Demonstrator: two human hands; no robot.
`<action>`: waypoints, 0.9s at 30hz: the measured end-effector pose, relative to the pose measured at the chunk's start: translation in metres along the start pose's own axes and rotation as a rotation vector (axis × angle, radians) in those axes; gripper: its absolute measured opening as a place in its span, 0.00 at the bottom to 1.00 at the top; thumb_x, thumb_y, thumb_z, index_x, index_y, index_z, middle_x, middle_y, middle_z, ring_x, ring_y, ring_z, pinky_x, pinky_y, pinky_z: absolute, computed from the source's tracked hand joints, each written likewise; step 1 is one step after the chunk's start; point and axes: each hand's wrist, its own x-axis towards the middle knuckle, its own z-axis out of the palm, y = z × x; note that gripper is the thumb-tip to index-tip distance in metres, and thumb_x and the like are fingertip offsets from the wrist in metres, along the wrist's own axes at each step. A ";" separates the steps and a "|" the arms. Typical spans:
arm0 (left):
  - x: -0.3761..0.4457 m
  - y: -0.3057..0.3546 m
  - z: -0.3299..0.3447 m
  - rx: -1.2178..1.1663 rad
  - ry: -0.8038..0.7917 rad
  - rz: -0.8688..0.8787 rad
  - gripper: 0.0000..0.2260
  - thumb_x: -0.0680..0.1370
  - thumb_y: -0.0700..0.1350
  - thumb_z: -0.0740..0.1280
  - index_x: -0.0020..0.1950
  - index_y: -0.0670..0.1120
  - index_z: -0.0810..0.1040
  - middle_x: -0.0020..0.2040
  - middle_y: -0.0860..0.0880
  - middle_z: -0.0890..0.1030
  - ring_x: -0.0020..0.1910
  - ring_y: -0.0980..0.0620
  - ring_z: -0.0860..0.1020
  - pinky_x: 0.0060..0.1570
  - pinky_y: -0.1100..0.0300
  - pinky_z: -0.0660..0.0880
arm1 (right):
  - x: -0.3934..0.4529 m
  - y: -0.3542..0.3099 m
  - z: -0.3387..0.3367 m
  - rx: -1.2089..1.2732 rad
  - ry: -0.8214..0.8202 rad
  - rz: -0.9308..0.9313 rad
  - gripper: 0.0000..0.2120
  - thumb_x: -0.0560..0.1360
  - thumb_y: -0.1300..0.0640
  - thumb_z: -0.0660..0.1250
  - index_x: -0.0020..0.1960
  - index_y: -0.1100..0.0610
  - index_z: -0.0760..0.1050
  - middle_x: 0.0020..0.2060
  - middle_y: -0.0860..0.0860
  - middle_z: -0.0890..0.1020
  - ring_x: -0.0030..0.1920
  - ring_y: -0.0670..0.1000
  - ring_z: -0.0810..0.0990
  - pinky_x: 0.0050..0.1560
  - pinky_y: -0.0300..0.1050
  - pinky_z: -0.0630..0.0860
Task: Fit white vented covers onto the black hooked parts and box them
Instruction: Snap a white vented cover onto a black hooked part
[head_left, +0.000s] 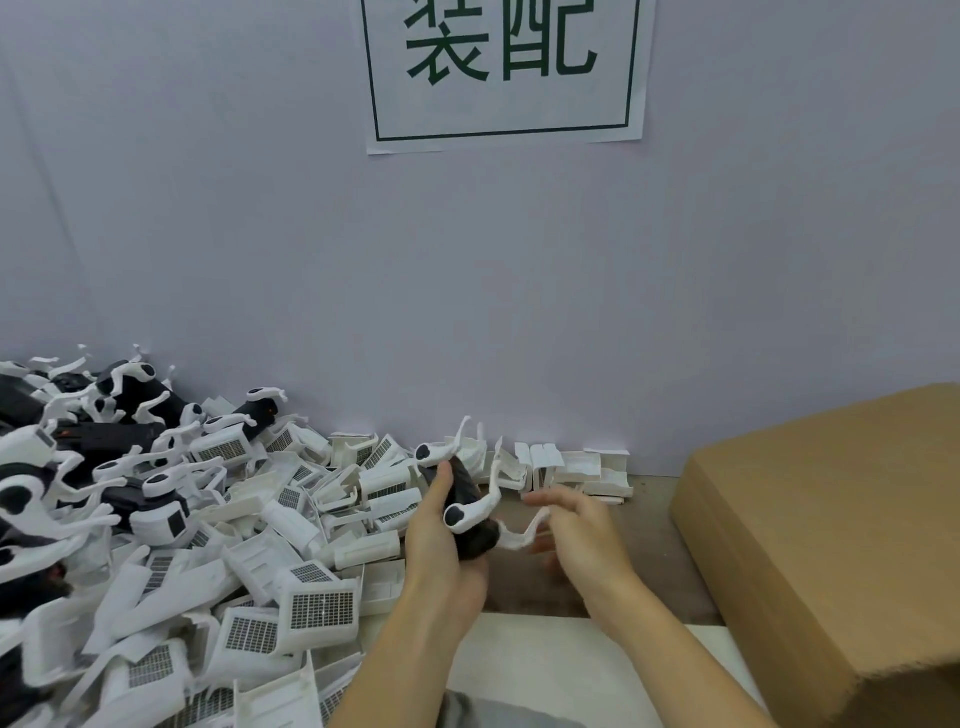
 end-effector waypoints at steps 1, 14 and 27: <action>-0.001 0.002 0.000 -0.003 0.010 -0.004 0.13 0.81 0.52 0.65 0.50 0.43 0.82 0.36 0.47 0.84 0.30 0.51 0.81 0.30 0.60 0.79 | -0.002 0.000 0.001 -0.009 -0.078 0.016 0.16 0.76 0.66 0.60 0.48 0.51 0.82 0.37 0.53 0.86 0.32 0.45 0.81 0.31 0.38 0.72; 0.000 -0.006 -0.004 0.301 0.040 0.078 0.13 0.86 0.47 0.57 0.62 0.45 0.78 0.55 0.37 0.84 0.56 0.35 0.82 0.61 0.35 0.76 | -0.009 0.003 0.013 0.172 -0.306 0.007 0.06 0.80 0.56 0.66 0.54 0.55 0.80 0.46 0.57 0.86 0.43 0.54 0.84 0.40 0.47 0.78; 0.002 -0.005 -0.003 0.314 0.094 0.131 0.13 0.86 0.45 0.57 0.63 0.42 0.78 0.57 0.36 0.83 0.57 0.33 0.81 0.60 0.31 0.75 | -0.008 0.003 0.013 0.195 -0.364 0.012 0.12 0.67 0.54 0.63 0.47 0.54 0.80 0.41 0.56 0.85 0.38 0.55 0.83 0.34 0.41 0.75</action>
